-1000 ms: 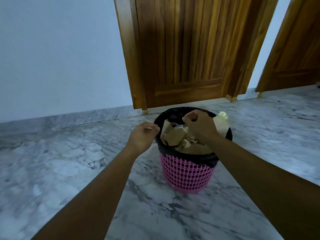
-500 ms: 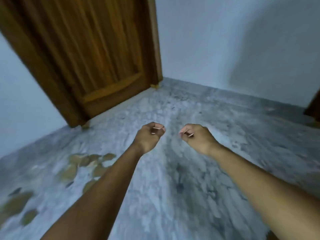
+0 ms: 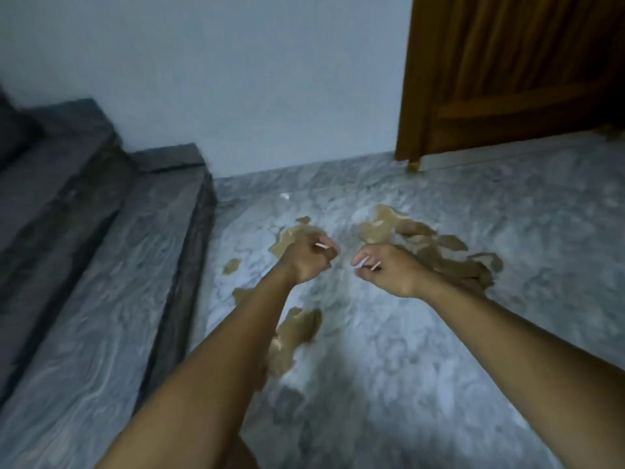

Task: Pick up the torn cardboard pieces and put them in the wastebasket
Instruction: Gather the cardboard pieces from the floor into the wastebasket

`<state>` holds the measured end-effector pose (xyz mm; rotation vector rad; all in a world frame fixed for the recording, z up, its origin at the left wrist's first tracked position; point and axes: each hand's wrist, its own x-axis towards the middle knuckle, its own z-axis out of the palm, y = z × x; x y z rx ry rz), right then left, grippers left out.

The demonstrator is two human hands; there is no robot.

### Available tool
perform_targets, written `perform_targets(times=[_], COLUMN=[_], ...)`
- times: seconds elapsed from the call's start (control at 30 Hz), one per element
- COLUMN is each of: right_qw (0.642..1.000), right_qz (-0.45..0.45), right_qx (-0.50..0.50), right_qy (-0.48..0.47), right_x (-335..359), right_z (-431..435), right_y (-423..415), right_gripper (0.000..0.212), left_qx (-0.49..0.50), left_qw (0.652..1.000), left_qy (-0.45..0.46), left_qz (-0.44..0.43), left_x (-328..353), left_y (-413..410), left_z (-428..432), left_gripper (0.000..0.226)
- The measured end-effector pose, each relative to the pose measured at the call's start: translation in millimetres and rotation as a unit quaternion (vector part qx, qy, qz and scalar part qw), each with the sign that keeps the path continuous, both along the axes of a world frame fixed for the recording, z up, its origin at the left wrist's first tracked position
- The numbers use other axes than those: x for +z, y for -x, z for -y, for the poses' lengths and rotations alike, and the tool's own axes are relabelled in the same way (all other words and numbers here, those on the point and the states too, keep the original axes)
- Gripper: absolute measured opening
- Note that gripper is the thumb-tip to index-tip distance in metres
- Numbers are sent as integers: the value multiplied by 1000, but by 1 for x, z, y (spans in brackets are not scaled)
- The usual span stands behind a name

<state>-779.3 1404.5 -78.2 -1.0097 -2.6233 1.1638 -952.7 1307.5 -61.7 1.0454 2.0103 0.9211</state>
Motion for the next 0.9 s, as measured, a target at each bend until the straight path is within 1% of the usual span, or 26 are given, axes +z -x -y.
perform_targets(times=[0.07, 0.17, 0.23, 0.33, 0.4, 0.43, 0.5, 0.53, 0.57, 0.63, 0.67, 0.7, 0.77, 0.83, 0.9], right_qw=[999, 994, 989, 974, 962, 954, 936, 924, 911, 889, 880, 869, 847, 833, 820], right_qz=[33, 60, 77, 115, 138, 156, 188, 207, 228, 273, 288, 300, 317, 329, 345], right_qx=[36, 83, 120, 191, 233, 257, 296, 312, 326, 336, 338, 340, 349, 360, 363], right_qy=[24, 31, 40, 44, 29, 13, -41, -76, -107, -149, -170, -196, -246, -261, -276], right_x=[-19, -50, -71, -109, -133, -144, -162, -173, -183, -203, -213, -223, -240, -248, -248], right_z=[15, 37, 51, 65, 71, 72, 72, 70, 68, 65, 63, 62, 59, 54, 49], right_y=[37, 85, 110, 141, 156, 163, 176, 182, 188, 198, 201, 203, 203, 203, 208], right_gripper=[13, 17, 17, 19, 23, 25, 33, 40, 49, 61, 62, 60, 59, 63, 64], left_qx=[24, 75, 105, 107, 109, 102, 92, 105, 128, 162, 174, 182, 161, 175, 184], left_qw=[999, 996, 991, 980, 970, 964, 951, 944, 938, 928, 925, 923, 921, 918, 922], left_qy=[23, 49, 74, 166, 219, 244, 295, 312, 323, 334, 337, 340, 341, 326, 308], left_qz=[9, 24, 39, 29, 14, 2, -24, -26, -15, 13, 13, -12, -102, -143, -145], left_x=[-15, -42, -63, -91, -113, -125, -152, -166, -180, -210, -231, -254, -294, -295, -273], left_y=[35, 77, 96, 112, 122, 126, 131, 130, 129, 124, 124, 125, 125, 117, 111], left_z=[25, 58, 76, 101, 121, 132, 157, 167, 175, 189, 197, 205, 220, 220, 210], left_gripper=[8, 8, 17, 30, 38, 45, 66, 77, 83, 84, 83, 83, 85, 81, 74])
